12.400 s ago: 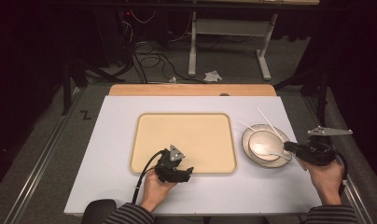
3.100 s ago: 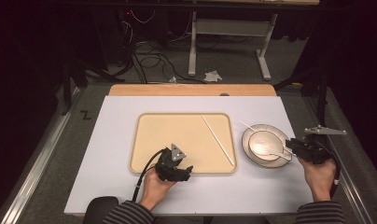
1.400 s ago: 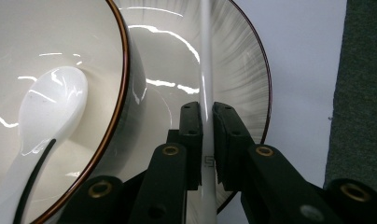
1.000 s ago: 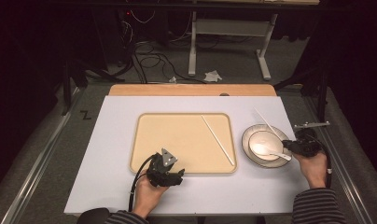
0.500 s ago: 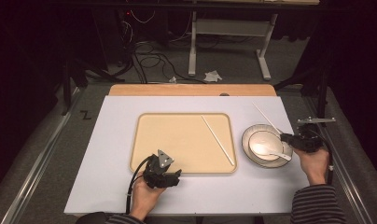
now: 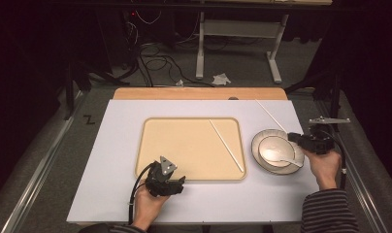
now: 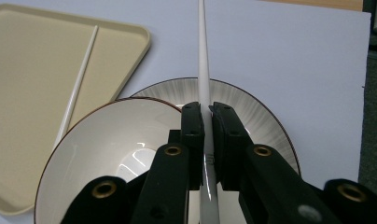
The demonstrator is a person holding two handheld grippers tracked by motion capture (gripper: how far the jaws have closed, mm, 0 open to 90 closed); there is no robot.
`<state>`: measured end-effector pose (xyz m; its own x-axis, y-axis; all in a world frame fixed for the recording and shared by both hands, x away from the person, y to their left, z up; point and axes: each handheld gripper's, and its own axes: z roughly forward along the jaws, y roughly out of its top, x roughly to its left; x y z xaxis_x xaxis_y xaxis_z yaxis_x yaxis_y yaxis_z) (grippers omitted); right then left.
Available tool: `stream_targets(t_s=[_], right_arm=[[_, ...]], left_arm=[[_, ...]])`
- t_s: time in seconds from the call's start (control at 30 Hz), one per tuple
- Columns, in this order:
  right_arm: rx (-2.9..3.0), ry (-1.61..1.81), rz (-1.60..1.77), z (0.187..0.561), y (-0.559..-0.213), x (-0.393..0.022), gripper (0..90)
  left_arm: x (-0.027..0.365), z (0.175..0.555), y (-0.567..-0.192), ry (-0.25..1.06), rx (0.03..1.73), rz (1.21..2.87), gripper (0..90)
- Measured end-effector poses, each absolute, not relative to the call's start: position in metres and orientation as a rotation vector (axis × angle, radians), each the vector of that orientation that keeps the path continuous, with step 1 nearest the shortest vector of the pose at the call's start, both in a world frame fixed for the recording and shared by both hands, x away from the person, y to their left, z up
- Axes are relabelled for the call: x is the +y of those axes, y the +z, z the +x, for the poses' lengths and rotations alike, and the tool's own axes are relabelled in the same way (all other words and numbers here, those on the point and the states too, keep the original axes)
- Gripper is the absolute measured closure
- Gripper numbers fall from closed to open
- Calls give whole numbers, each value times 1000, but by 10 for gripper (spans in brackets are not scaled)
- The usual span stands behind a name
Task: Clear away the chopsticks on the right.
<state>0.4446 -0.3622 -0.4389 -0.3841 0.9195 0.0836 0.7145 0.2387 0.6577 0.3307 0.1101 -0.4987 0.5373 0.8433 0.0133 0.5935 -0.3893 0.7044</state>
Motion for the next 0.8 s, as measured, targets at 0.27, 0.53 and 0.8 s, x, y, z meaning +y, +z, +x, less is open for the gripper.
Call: stream_targets(t_s=[0.27,0.53,0.8], right_arm=[[2187,953,1465,446,-429,-354,852],[2189,1032,1443,445,-420,-349,852],[2189,1047,1429,441,-416,-345,853]], left_arm=[[115,328,-498,503,1173,2116,289],[117,328,-498,503,1181,2107,289],[118,330,-498,494,1182,2105,290]])
